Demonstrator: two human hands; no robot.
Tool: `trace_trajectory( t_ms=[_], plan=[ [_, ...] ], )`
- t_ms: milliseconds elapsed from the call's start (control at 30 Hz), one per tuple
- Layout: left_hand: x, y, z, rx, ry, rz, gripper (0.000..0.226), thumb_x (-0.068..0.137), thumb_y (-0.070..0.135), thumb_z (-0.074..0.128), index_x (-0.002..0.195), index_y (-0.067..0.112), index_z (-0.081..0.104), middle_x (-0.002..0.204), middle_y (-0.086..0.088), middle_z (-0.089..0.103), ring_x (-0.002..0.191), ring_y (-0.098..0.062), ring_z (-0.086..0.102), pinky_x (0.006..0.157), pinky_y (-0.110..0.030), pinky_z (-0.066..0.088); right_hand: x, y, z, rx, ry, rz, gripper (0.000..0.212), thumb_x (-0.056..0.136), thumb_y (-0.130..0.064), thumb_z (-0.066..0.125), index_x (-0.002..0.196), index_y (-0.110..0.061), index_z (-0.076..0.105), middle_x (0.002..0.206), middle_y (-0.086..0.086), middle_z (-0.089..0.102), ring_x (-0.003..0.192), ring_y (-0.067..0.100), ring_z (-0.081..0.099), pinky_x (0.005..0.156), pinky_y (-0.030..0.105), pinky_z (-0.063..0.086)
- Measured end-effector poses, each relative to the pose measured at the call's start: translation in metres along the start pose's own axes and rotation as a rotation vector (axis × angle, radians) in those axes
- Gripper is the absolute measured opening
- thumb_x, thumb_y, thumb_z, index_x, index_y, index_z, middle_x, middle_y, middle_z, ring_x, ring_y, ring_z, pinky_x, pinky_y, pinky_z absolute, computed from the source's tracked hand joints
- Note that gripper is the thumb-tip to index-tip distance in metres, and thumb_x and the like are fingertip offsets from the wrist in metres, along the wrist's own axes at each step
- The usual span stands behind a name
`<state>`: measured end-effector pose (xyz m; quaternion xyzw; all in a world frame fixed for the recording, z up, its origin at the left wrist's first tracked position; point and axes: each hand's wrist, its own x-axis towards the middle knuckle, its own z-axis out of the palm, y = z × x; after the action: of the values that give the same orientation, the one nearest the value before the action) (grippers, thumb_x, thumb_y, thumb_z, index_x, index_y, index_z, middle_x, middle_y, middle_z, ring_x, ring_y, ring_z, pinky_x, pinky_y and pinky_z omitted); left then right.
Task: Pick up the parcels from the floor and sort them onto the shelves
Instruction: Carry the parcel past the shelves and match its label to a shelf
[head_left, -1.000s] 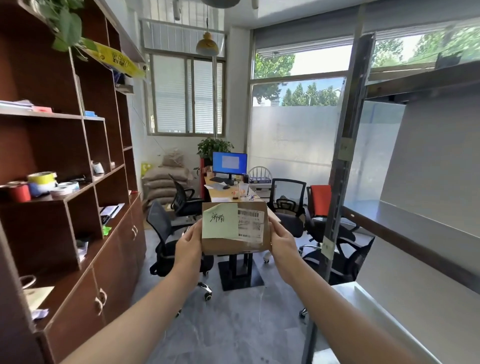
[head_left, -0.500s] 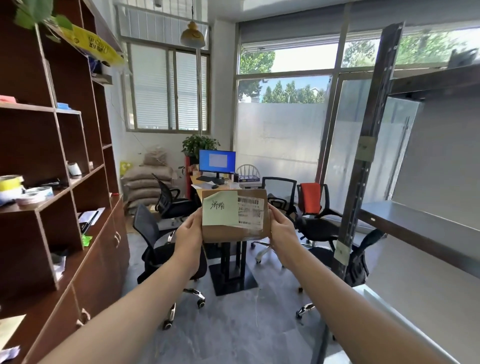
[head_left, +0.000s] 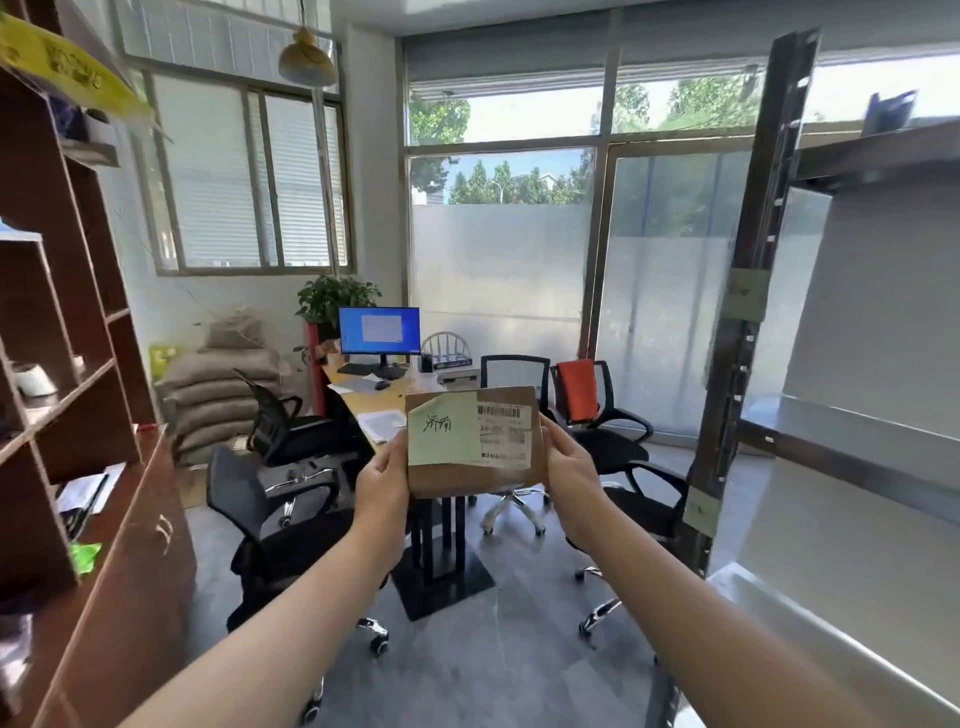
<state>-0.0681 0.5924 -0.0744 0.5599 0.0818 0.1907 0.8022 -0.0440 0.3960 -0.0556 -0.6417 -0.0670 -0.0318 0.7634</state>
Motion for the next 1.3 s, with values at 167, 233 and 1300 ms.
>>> trace_trajectory(
  t_ms=[167,233,1300],
  plan=[
    [0.019,-0.026,0.006,-0.012,-0.052,-0.05,0.031,0.098,0.043,0.06,0.116,0.021,0.074,0.112,-0.006,0.077,0.106,-0.024,0.07,0.094,-0.041,0.054,0.02,0.018,-0.01,-0.019,0.053,0.041,0.031,0.107,-0.013,0.04,0.127,-0.019,0.063,0.106,0.005,0.073,0.089,0.014,0.07,0.058,0.017,0.057],
    [0.03,-0.031,0.009,-0.013,-0.05,-0.061,0.026,0.099,0.042,0.06,0.111,0.023,0.075,0.109,-0.004,0.078,0.106,-0.024,0.07,0.098,-0.043,0.055,0.032,0.023,-0.014,-0.036,0.052,0.049,0.032,0.107,-0.014,0.039,0.128,-0.021,0.063,0.11,0.006,0.073,0.089,0.013,0.07,0.057,0.016,0.056],
    [0.166,-0.135,0.167,0.138,-0.222,-0.178,0.04,0.095,0.049,0.062,0.122,0.021,0.073,0.122,-0.006,0.074,0.122,-0.027,0.064,0.111,-0.052,0.045,0.176,0.075,-0.141,0.12,0.312,0.08,0.028,0.105,-0.032,0.043,0.11,-0.036,0.07,0.107,0.003,0.078,0.107,0.027,0.071,0.098,0.052,0.053]
  ],
)
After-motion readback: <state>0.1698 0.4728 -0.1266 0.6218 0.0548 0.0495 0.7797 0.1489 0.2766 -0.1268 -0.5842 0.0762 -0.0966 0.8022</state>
